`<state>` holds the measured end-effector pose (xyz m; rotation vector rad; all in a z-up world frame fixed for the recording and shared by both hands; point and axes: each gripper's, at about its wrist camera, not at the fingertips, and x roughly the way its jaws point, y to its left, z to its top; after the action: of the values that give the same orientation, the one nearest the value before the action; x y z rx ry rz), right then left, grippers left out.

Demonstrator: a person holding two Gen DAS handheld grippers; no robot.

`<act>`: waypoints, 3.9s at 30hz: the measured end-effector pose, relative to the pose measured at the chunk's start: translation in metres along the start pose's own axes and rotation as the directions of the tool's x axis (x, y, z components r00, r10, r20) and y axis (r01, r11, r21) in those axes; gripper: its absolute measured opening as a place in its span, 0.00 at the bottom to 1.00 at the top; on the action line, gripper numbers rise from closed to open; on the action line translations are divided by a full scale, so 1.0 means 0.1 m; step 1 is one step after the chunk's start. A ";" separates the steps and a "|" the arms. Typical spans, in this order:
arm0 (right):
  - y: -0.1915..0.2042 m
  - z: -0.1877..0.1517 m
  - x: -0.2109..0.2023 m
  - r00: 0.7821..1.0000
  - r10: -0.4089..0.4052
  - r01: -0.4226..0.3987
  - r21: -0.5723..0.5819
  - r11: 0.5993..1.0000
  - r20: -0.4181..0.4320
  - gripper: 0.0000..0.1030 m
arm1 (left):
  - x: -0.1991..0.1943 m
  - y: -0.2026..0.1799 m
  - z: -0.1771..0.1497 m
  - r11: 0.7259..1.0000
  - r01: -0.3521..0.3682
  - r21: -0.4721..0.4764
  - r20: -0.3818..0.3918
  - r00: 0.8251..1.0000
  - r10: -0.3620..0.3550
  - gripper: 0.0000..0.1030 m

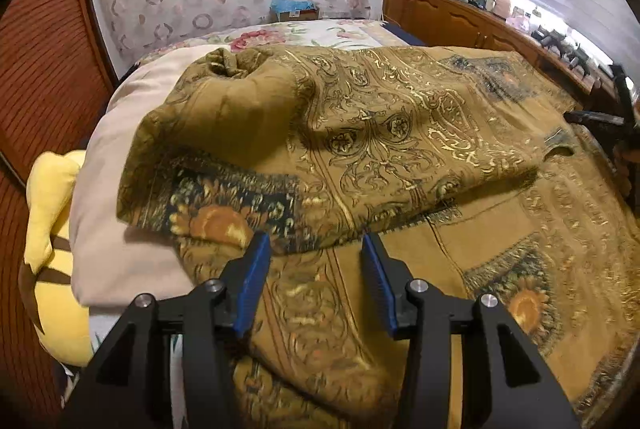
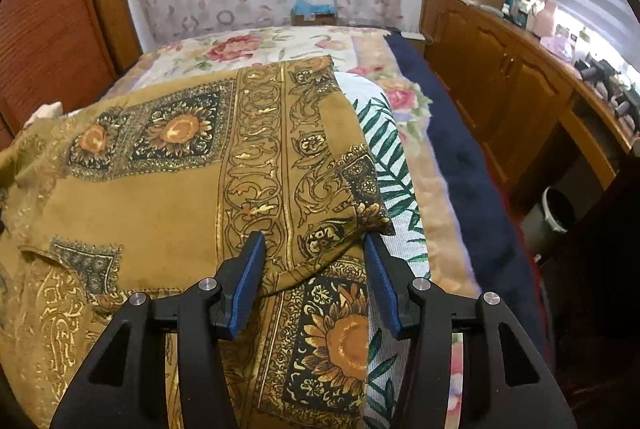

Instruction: Fold small clothes

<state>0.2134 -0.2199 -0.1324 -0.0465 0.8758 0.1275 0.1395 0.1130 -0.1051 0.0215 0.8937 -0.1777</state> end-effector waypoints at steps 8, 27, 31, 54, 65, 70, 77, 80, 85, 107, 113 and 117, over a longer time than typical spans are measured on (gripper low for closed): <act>0.05 -0.01 0.00 1.000 -0.017 0.017 -0.011 1.000 0.003 0.50 | -0.55 0.34 -0.10 0.996 -0.030 -0.084 0.158 0.986 0.043 0.45; 0.06 -0.01 0.00 1.000 -0.016 0.016 -0.011 1.000 0.002 0.50 | -0.14 0.67 0.20 0.992 -0.104 -0.068 0.114 0.987 0.111 0.07; 0.06 -0.02 0.00 1.000 -0.016 0.016 -0.011 1.000 0.003 0.50 | -0.29 0.60 0.23 0.996 -0.073 -0.058 0.154 0.985 0.082 0.00; 0.19 0.03 -1.23 0.964 0.182 -0.168 -0.091 0.982 0.191 0.02 | -1.24 0.56 0.03 0.989 0.091 -0.115 0.317 0.947 -0.051 0.00; 0.05 0.21 -0.66 0.992 0.088 -0.086 -0.027 0.996 0.092 0.24 | -1.01 0.48 -0.15 0.989 0.090 -0.115 0.271 0.961 -0.056 0.00; -0.02 0.34 -0.58 0.991 0.091 -0.093 0.012 0.996 0.093 0.25 | -0.99 0.44 -0.16 0.989 0.096 -0.116 0.267 0.962 -0.062 0.00; 0.22 0.45 -0.78 0.981 0.117 -0.107 -0.071 0.992 0.155 0.00 | -1.09 0.44 -0.13 0.986 0.112 -0.125 0.302 0.951 -0.069 0.00; 0.29 0.47 -1.09 0.964 0.151 -0.136 -0.082 0.987 0.219 0.00 | -1.24 0.44 -0.14 0.986 0.119 -0.116 0.324 0.943 -0.076 0.00; 0.27 0.35 -1.66 0.946 0.181 -0.155 -0.115 0.981 0.269 0.00 | -1.55 0.46 -0.23 0.987 0.118 -0.111 0.358 0.931 -0.072 0.00; 0.05 -0.91 -1.77 0.991 0.128 -0.131 -0.115 0.985 -0.032 0.53 | -1.54 0.60 -0.63 0.989 -0.051 -0.142 0.228 0.970 0.083 0.23; 0.08 -0.69 -1.74 0.994 0.101 -0.095 -0.151 0.984 0.032 0.59 | -1.35 0.56 -0.44 0.991 -0.056 -0.118 0.206 0.975 0.080 0.25; 0.09 -0.56 -1.63 0.993 0.108 -0.099 -0.156 0.983 0.049 0.64 | -1.25 0.53 -0.30 0.992 -0.060 -0.111 0.193 0.978 0.081 0.26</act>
<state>0.0661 -0.2314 -0.0433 -0.1410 0.8103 0.2922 0.0477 0.1859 -0.0298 -0.0606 0.7024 -0.0652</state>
